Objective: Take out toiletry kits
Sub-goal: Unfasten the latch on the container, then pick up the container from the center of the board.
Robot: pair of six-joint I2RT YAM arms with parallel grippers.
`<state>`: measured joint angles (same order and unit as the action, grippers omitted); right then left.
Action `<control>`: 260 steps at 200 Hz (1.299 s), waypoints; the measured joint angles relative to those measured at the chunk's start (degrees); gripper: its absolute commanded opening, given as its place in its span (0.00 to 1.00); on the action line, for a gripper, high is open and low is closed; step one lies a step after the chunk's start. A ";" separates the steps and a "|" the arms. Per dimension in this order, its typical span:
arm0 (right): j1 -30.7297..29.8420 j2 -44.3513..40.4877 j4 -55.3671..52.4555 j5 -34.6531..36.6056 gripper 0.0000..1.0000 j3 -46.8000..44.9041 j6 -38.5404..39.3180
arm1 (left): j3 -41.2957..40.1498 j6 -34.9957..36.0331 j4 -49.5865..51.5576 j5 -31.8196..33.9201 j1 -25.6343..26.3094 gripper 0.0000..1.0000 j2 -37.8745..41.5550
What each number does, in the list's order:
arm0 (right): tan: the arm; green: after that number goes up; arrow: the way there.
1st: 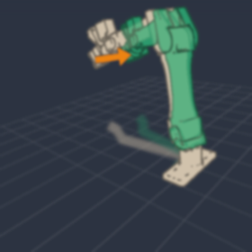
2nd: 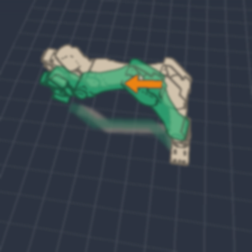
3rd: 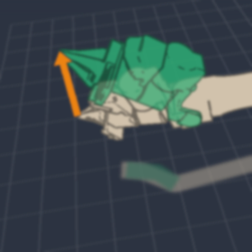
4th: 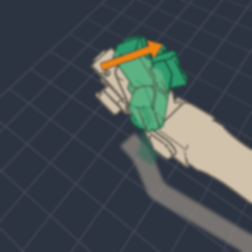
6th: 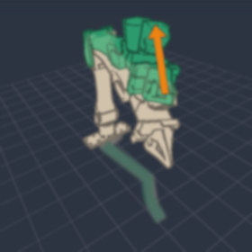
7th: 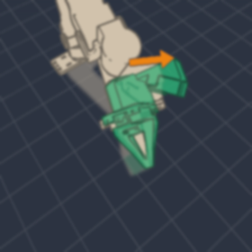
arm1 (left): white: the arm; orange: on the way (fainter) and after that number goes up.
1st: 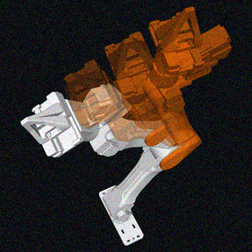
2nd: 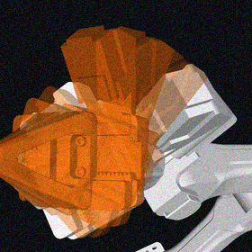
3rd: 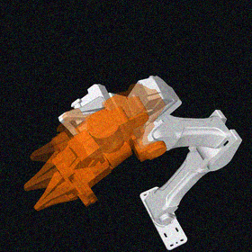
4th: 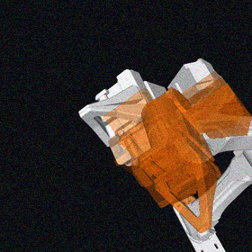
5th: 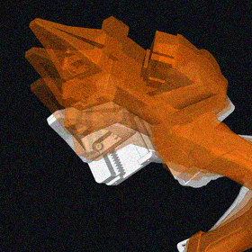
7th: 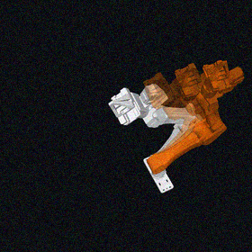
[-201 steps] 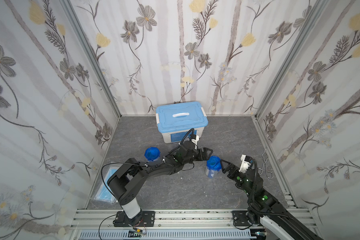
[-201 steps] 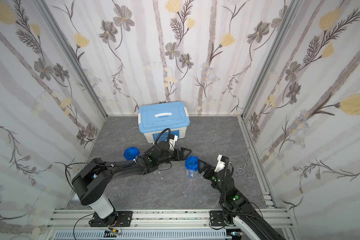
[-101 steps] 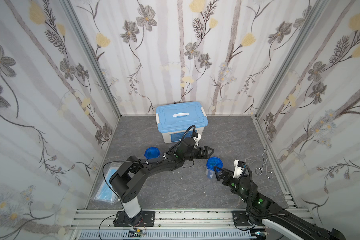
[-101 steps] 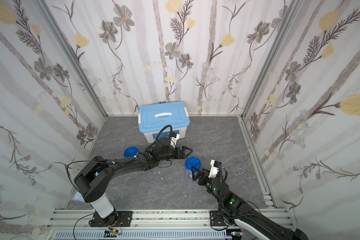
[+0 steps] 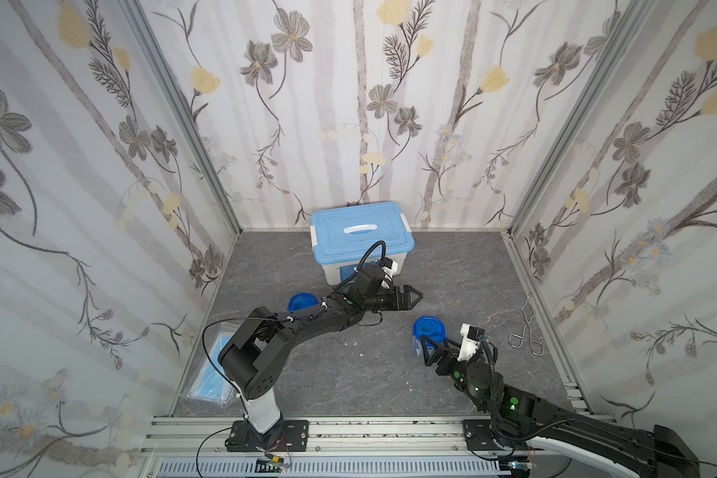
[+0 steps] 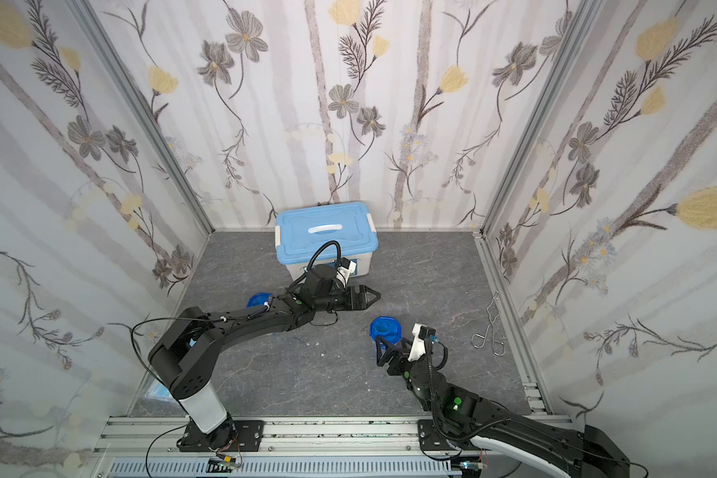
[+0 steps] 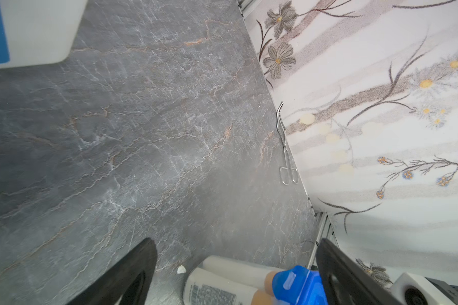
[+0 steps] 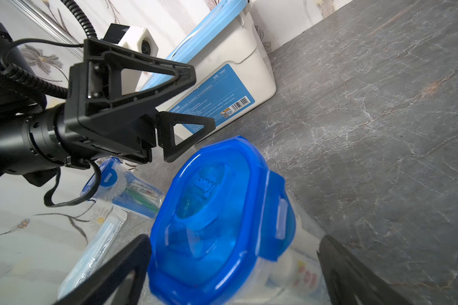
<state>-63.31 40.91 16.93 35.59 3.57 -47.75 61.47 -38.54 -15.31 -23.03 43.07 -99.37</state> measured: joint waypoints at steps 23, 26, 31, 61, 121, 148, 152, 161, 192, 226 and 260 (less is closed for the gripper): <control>-1.97 0.46 -1.84 4.22 1.00 1.01 -1.16 | -0.13 0.04 0.74 0.28 0.09 0.97 0.59; -2.12 0.50 -2.29 4.72 1.00 1.25 -1.20 | -0.13 0.04 0.76 0.24 0.11 0.98 0.59; -2.36 0.50 -2.93 5.29 1.00 1.53 -1.51 | -0.13 0.04 0.83 0.15 0.11 0.98 0.59; -3.06 -1.75 -8.37 7.80 1.00 3.26 -2.16 | -0.13 0.02 0.96 -0.44 0.11 0.97 0.59; -3.48 -2.99 -9.73 6.01 1.00 3.76 3.96 | -0.55 1.07 0.94 -0.96 0.11 0.97 0.59; -8.66 4.42 -8.17 6.97 1.00 4.50 5.64 | -1.38 1.25 0.96 -0.94 0.11 0.97 0.59; -9.73 5.73 -8.24 7.63 1.00 4.96 5.84 | -1.40 1.25 0.98 -0.94 0.11 0.97 0.59; -11.45 8.48 -8.61 9.22 1.00 6.25 5.95 | -1.44 1.27 0.96 -0.94 0.11 0.97 0.59; -13.90 15.74 -8.48 15.28 1.00 7.87 2.56 | -1.49 1.25 0.39 -1.22 0.11 0.97 0.31; -13.55 24.24 -6.67 19.78 1.00 7.17 -0.28 | -1.75 1.22 -1.55 -2.10 0.11 0.97 -0.37; -13.16 31.93 -1.92 22.16 1.00 6.80 -3.67 | -1.75 1.03 -3.80 -2.73 0.11 0.97 -0.94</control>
<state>-76.47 72.84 15.00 57.76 10.37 -51.42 59.72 -37.52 -19.11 -25.76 43.18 -100.31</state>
